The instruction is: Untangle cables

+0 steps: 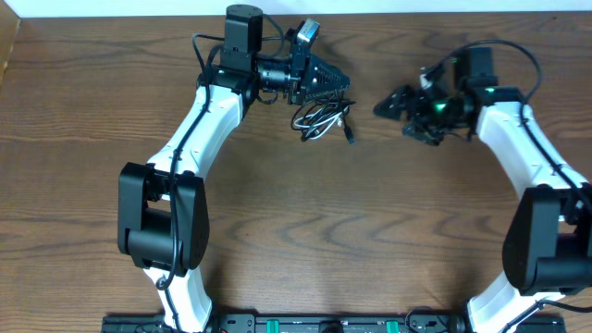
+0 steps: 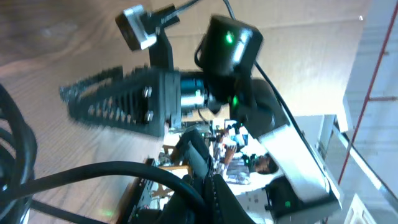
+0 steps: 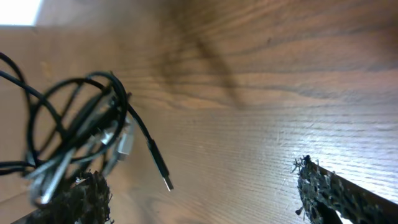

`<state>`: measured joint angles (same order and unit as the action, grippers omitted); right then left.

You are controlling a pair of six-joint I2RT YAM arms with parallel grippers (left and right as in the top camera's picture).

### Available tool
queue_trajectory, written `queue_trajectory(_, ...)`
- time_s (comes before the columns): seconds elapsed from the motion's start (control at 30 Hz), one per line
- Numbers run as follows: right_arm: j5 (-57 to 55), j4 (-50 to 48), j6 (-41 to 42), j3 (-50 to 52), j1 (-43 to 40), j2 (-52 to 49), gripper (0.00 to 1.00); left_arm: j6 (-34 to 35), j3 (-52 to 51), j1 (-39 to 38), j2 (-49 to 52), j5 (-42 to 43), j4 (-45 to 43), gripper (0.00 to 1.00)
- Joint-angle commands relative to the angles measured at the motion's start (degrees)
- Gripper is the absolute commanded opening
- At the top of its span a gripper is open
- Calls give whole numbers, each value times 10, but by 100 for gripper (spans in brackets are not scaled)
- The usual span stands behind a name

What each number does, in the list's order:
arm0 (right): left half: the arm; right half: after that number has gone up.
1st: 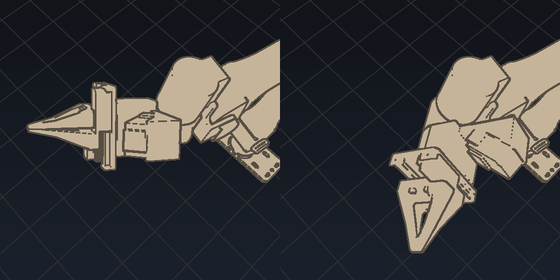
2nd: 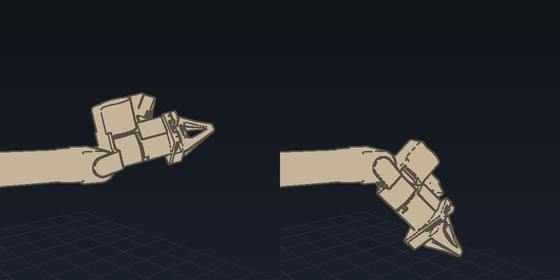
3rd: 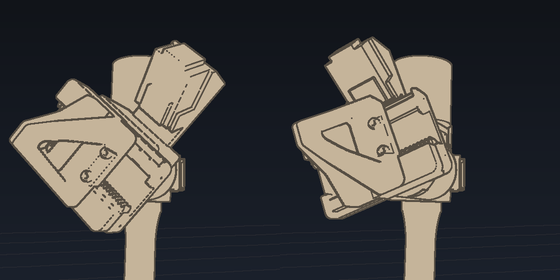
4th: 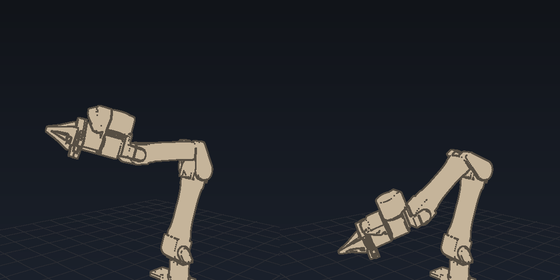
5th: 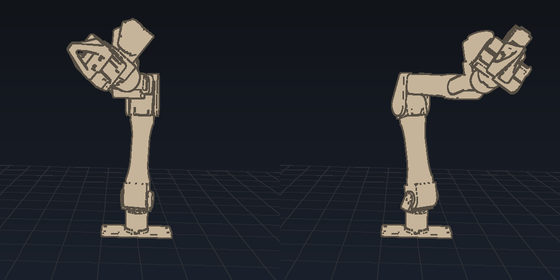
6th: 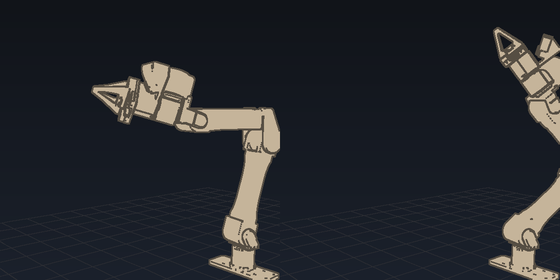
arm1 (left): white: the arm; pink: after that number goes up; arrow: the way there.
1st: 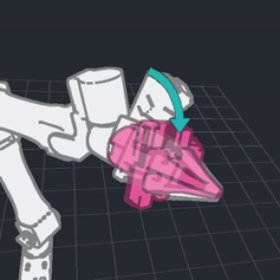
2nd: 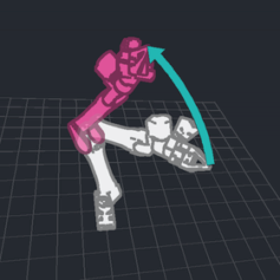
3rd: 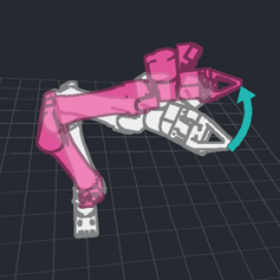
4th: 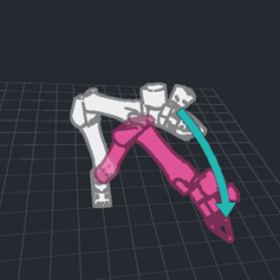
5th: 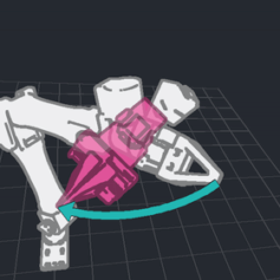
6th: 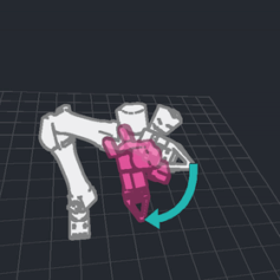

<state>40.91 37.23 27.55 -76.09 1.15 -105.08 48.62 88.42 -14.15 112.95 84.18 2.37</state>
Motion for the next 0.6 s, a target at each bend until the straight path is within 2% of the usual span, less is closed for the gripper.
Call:
queue_trajectory(0.0, 63, -2, 19, 3, -15, -1, 93, -39, -1, -6, -5, 40, -3, 7)
queue_trajectory(0.23, 64, -10, 153, 3, -9, -1, 82, -86, -1, -18, -5, 39, -3, 7)
queue_trajectory(0.4, 80, -50, 198, 3, -2, -1, 82, -132, -1, -32, -5, 39, 6, 8)
queue_trajectory(0.57, 79, -80, 229, 3, 13, -1, 81, -144, -6, -45, -5, 39, 5, 7)
